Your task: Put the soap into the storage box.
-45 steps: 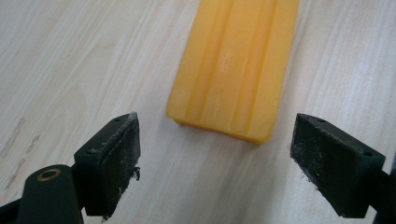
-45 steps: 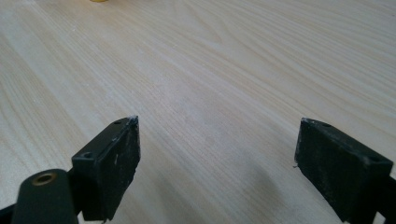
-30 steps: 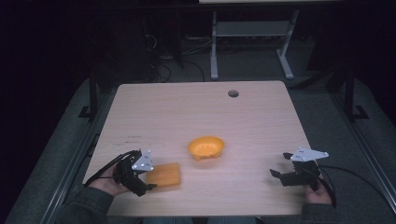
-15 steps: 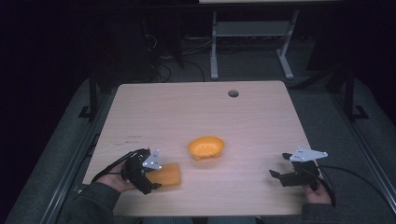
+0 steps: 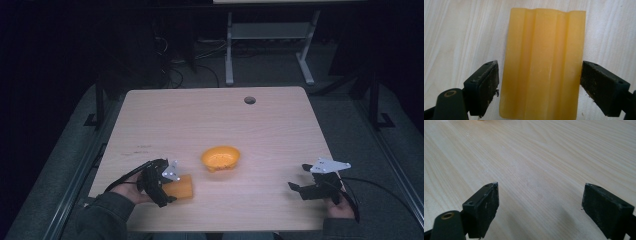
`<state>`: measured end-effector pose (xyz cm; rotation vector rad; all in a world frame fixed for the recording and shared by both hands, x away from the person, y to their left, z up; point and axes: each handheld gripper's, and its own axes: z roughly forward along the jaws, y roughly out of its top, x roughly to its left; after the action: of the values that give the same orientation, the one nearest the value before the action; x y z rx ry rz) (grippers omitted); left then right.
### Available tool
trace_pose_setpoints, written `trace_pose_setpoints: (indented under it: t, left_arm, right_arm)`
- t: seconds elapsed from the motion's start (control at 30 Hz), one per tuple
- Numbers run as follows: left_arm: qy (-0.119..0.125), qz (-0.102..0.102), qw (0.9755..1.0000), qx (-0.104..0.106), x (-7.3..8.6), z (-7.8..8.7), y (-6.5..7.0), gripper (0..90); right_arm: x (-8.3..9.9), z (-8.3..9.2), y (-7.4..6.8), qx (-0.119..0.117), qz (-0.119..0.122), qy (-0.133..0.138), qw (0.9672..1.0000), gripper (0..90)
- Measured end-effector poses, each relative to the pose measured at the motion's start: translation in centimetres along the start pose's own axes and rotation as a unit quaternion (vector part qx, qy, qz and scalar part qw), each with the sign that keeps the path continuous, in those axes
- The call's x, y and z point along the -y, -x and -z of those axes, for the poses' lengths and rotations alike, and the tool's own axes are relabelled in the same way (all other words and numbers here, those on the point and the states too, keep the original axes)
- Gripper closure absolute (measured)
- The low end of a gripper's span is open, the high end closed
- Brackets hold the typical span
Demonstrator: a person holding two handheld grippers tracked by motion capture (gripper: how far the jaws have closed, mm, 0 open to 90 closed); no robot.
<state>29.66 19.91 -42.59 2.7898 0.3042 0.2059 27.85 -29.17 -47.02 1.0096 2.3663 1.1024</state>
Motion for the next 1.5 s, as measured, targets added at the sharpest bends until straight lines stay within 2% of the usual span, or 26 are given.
trace_pose_setpoints:
  t: [0.17, 0.6, 0.9, 1.13, 1.27, 1.47, 1.5]
  left_arm:
    - [-0.012, -0.009, 0.9999, 0.003, -0.2, -0.5, 0.0, 15.3]
    - [-0.028, -0.009, 0.9994, 0.017, -0.6, -1.5, -0.4, 15.7]
    - [-0.029, -0.008, 0.9992, 0.028, -0.7, -1.9, -0.6, 17.3]
    - [-0.029, -0.014, 0.9991, 0.029, -0.7, -1.9, -0.5, 18.3]
    - [-0.025, -0.011, 0.9990, 0.036, -0.6, -1.7, -0.6, 19.7]
    - [-0.022, -0.008, 0.9991, 0.035, -0.5, -1.5, -0.6, 20.6]
    - [-0.012, -0.001, 0.9994, 0.033, -0.3, -1.5, -0.6, 20.7]
  right_arm:
    - [0.0, 0.0, 0.0, -0.001, 0.000, -0.001, 1.0000, 13.7]
    - [0.0, 0.0, 0.0, -0.001, 0.002, 0.000, 1.0000, 13.7]
    - [0.0, 0.0, 0.0, 0.000, 0.005, -0.001, 1.0000, 13.7]
    - [-0.1, 0.0, 0.0, 0.000, 0.004, 0.000, 1.0000, 13.7]
    - [0.0, 0.0, -0.1, -0.001, 0.003, 0.001, 1.0000, 13.7]
    - [0.0, 0.1, 0.0, 0.000, 0.003, 0.002, 1.0000, 13.7]
    - [0.0, 0.1, 0.0, 0.000, 0.000, 0.002, 1.0000, 13.7]
